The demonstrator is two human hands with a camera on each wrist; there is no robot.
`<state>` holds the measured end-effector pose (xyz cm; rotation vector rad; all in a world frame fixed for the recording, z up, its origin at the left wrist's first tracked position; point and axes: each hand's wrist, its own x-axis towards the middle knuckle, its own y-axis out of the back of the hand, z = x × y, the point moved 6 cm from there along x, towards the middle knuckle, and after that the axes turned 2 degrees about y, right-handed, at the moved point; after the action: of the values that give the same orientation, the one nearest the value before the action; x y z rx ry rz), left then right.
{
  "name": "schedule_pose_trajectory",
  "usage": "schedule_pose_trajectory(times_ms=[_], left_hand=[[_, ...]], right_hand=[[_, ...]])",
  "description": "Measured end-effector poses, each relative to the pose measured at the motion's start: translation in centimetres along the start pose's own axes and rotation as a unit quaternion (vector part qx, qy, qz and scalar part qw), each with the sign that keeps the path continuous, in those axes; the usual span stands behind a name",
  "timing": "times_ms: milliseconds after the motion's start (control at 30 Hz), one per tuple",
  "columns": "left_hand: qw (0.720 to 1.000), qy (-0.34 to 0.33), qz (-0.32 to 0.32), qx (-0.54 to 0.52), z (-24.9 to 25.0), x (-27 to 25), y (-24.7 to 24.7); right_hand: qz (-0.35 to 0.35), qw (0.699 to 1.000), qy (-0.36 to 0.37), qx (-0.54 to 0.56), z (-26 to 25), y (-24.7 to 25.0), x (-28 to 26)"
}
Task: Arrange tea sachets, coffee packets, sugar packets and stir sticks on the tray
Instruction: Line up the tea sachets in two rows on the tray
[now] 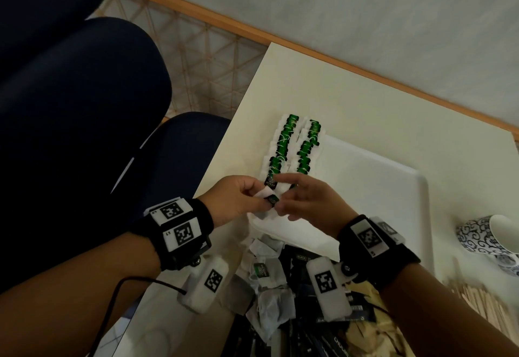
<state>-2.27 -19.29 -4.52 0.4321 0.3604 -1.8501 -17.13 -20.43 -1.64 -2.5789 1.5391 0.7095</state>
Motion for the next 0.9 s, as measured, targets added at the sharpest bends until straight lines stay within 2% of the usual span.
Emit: schedule_pose_trajectory(times_ms=[100,233,333,500,633,800,900], left_hand=[[0.999,0.007,0.02,0.034,-0.7,0.1,0.3],[0.992,0.023,0.047,0.113,-1.9,0.7,0.8],[0.99,0.025,0.066,0.119,-2.2,1.1,1.3],[0.982,0.026,0.097,0.157,-1.7,2.2,2.1],[0.967,0.034,0.124,0.22,-1.6,3.1,2.4],[0.945,0.046,0.119,0.302,-1.7,3.8,1.7],[0.947,0.041,0.113,0.299,-1.7,4.0,1.3]], right_hand=[[0.022,1.0,0.006,-0.02,0.7,-0.1,0.4],[0.031,0.993,0.013,-0.111,0.9,0.0,1.4],[0.077,0.987,0.018,-0.14,1.0,0.6,2.6],[0.156,0.987,0.0,-0.049,2.2,1.3,3.6],[0.177,0.984,-0.025,-0.016,2.9,1.0,3.4],[0.212,0.976,0.016,-0.053,3.2,1.6,2.3],[0.211,0.971,0.056,-0.102,2.7,1.9,1.1]])
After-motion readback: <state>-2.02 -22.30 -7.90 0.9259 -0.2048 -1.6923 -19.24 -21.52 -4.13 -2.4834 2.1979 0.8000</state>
